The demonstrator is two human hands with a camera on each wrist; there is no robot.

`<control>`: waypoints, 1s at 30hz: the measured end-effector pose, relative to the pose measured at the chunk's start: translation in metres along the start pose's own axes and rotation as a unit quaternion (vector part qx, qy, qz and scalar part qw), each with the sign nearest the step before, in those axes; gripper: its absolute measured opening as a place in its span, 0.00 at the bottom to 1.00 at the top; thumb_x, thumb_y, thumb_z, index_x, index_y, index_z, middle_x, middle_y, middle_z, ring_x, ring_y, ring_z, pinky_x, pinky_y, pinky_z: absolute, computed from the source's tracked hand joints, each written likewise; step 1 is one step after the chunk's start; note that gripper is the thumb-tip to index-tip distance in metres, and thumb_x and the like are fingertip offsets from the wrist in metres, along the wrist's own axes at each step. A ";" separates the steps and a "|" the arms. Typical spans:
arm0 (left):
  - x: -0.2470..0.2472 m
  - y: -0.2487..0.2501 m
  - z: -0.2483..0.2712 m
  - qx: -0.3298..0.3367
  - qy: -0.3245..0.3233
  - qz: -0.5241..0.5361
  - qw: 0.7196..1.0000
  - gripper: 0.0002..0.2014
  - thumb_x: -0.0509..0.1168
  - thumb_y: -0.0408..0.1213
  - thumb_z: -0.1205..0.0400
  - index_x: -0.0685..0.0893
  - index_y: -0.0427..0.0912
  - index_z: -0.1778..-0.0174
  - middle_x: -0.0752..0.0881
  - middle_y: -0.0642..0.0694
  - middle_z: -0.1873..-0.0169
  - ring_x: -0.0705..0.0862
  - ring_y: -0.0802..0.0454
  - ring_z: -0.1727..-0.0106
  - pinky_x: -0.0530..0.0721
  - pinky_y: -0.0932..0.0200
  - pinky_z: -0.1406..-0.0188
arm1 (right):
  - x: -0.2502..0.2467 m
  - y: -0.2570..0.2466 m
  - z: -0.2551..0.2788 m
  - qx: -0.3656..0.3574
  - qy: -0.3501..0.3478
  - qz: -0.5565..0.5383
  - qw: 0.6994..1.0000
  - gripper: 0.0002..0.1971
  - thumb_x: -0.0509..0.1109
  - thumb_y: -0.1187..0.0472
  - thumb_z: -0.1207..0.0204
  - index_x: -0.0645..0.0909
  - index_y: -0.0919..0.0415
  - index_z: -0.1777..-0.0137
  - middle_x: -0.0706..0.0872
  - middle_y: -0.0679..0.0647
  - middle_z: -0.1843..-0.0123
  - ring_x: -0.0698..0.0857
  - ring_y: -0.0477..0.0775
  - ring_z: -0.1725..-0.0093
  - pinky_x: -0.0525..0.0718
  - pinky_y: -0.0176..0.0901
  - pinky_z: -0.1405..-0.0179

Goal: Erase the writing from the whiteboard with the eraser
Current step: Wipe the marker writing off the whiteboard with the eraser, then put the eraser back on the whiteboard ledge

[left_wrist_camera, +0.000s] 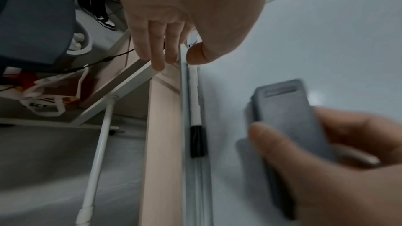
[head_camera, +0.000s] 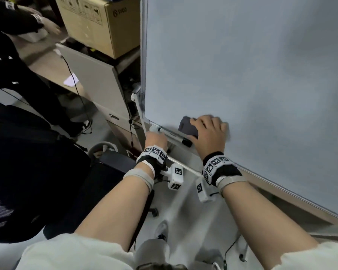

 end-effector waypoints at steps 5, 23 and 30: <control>-0.011 -0.018 -0.049 -0.022 -0.021 0.076 0.997 0.21 0.62 0.44 0.18 0.81 0.30 0.37 0.89 0.35 0.42 0.88 0.35 0.42 0.85 0.50 0.40 | 0.030 -0.023 0.000 0.024 -0.037 0.005 0.999 0.28 0.88 0.47 0.40 0.85 0.50 0.40 0.85 0.51 0.42 0.78 0.62 0.44 0.64 0.55 0.47; 0.063 -0.066 -0.122 -0.049 -0.091 0.189 0.977 0.21 0.63 0.50 0.31 0.87 0.35 0.58 0.93 0.39 0.65 0.93 0.37 0.61 0.91 0.35 0.53 | -0.028 -0.004 -0.014 0.093 0.162 -0.066 0.980 0.26 0.83 0.47 0.33 0.84 0.55 0.36 0.85 0.55 0.40 0.80 0.62 0.44 0.79 0.56 0.48; 0.077 -0.056 -0.051 -0.057 -0.123 0.215 0.967 0.40 0.42 0.70 0.22 0.82 0.35 0.55 0.93 0.40 0.61 0.92 0.40 0.58 0.89 0.42 0.45 | -0.023 0.029 0.034 0.234 0.107 -0.222 0.941 0.31 0.75 0.45 0.26 0.76 0.62 0.28 0.85 0.55 0.36 0.87 0.60 0.44 0.87 0.52 0.52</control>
Point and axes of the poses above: each hand's wrist, its own z-axis away from the middle knuckle, its own x-axis out of the palm, y = z × x, the point moved 6 cm from there along -z, towards the middle knuckle
